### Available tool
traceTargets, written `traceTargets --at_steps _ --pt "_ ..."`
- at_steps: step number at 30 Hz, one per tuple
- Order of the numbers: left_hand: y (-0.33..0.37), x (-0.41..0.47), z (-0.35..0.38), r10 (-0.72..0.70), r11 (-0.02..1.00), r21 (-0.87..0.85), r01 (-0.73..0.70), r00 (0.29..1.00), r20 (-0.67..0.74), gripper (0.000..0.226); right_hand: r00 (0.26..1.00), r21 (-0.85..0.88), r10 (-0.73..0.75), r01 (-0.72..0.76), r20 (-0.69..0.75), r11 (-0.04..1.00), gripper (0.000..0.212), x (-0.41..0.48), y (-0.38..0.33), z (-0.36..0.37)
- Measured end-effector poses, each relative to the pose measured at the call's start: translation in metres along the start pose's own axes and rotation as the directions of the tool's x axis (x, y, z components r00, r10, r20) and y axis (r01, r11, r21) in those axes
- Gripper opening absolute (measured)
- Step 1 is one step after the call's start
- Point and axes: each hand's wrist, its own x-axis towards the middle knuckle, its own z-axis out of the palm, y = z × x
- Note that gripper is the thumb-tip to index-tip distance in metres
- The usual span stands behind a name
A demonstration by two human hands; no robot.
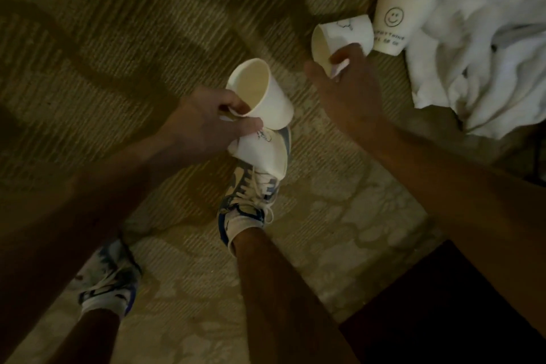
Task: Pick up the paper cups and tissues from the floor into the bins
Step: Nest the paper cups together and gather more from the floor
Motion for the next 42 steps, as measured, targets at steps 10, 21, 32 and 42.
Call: traceTargets --at_steps 10,21,32,42 --pt "0.005 0.013 0.015 -0.068 0.990 -0.125 0.059 0.995 -0.072 0.040 0.996 -0.123 -0.076 0.080 0.040 0.989 0.093 0.050 0.027 -0.010" --pt "0.023 0.021 0.022 -0.116 0.990 -0.092 0.108 0.989 -0.090 0.030 0.998 -0.155 -0.049 0.055 0.040 0.986 0.110 0.071 0.026 -0.023" --pt "0.065 0.033 0.038 -0.069 0.994 0.082 0.077 0.992 -0.104 0.024 0.974 -0.205 -0.060 0.106 0.218 0.973 0.110 0.098 0.026 -0.093" --pt "0.074 0.031 0.053 -0.123 0.980 0.152 0.130 0.991 -0.054 0.023 0.930 0.041 0.111 -0.134 0.351 0.990 0.093 0.048 0.058 -0.066"
